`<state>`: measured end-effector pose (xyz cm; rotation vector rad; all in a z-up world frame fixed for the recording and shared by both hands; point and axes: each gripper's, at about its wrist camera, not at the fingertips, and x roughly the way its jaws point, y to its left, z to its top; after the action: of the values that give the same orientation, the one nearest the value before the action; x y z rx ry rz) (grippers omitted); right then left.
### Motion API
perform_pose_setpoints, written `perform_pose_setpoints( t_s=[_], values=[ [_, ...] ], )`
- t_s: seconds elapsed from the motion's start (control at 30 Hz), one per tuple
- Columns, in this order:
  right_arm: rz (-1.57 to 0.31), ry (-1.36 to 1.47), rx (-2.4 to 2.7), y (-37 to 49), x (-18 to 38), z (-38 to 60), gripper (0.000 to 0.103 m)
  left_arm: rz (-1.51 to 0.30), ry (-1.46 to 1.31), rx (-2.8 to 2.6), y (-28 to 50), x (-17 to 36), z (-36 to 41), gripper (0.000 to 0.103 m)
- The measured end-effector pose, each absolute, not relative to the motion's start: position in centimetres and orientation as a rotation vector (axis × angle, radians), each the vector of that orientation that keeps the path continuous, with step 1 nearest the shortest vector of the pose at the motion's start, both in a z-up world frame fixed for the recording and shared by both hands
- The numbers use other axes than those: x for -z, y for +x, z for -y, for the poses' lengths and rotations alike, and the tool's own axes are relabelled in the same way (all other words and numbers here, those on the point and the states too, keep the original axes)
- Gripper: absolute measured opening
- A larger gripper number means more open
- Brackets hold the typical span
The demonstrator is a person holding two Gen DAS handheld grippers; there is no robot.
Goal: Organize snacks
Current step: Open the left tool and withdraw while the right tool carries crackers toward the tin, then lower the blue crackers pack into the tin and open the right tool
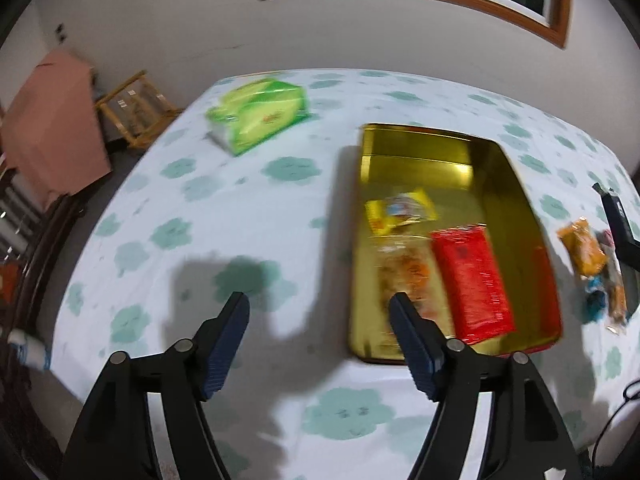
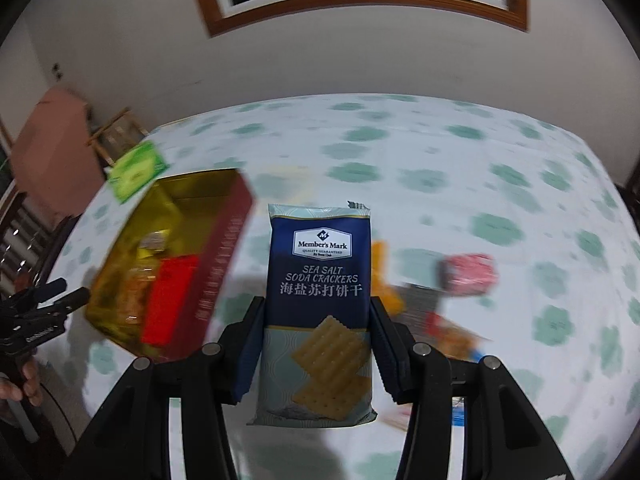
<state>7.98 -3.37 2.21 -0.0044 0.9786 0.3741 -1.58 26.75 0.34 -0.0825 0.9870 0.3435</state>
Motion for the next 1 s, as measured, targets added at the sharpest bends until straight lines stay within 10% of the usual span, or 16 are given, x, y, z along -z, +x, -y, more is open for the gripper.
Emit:
perform_pose_setpoints(
  t_s=[1.0],
  values=[
    [-1.061,-0.156,-0.626,7.4,1.3,-14.2,0.05,-1.001,-0.281,-0.543,-8.1,0.3,-34.4,0.075]
  ],
)
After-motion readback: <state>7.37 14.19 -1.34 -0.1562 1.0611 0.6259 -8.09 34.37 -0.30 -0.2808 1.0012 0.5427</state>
